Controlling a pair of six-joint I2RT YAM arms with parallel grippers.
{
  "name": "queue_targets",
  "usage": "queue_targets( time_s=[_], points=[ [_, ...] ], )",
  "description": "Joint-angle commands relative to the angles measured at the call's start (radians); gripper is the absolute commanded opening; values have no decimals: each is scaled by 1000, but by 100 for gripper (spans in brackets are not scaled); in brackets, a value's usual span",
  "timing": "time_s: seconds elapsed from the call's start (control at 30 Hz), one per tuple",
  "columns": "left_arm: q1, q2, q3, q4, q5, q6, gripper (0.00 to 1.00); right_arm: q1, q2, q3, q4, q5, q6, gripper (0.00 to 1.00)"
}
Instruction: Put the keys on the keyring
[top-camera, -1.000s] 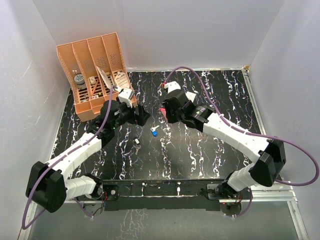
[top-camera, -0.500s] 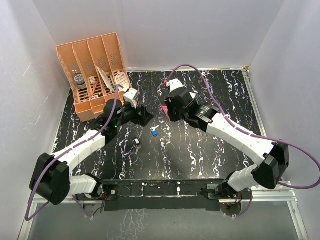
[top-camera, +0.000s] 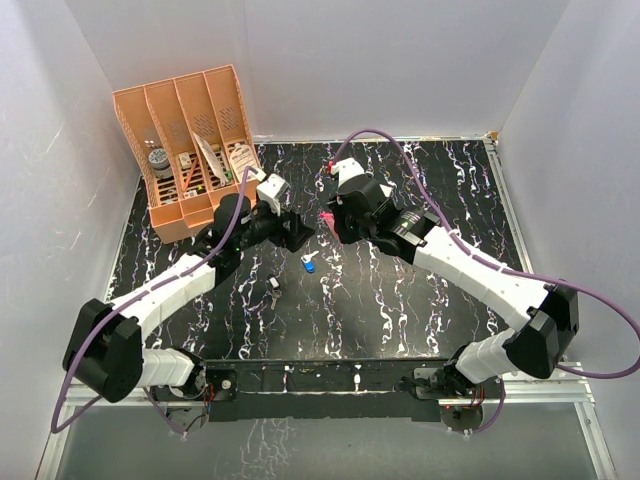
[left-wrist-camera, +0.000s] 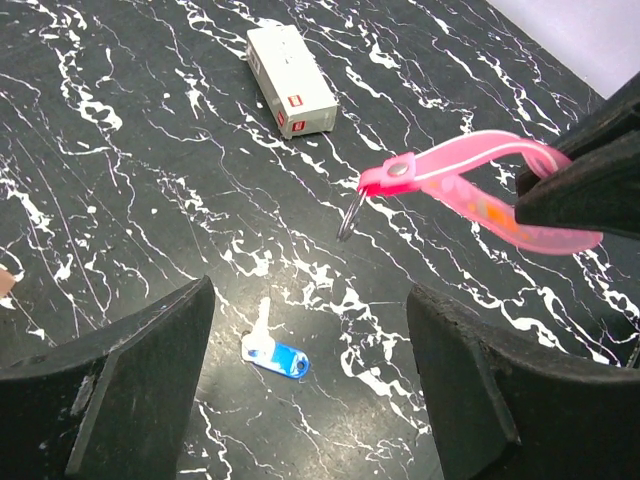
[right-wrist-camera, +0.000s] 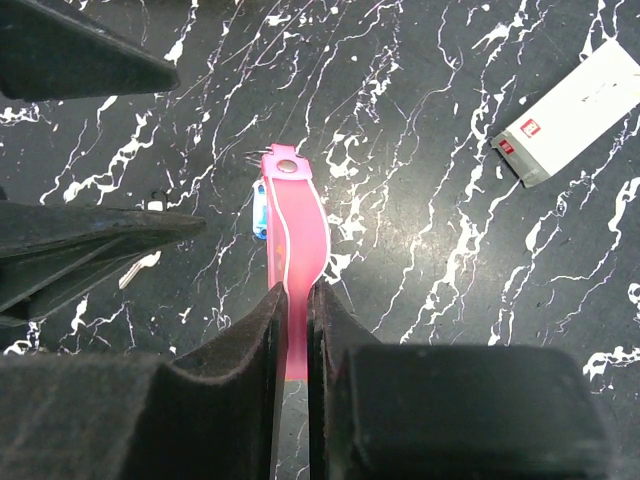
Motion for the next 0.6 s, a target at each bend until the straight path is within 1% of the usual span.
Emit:
queue_targets(
  time_s=[0.0,0.2,0.43,0.57],
  points=[
    [-23,18,69,1,-33,55,76,-6,-18,65,36,-26,-14,9],
    [-54,63,105,3,-61,89,75,-6,-19,66,28,-38,-13,9],
    [-71,82,116,9,-77,113,62,-6,-30,63,29,-48,-13,8],
    [-74,82,103,44,-78,110,55,-6,-35,59,30,-51,-13,8]
  ],
)
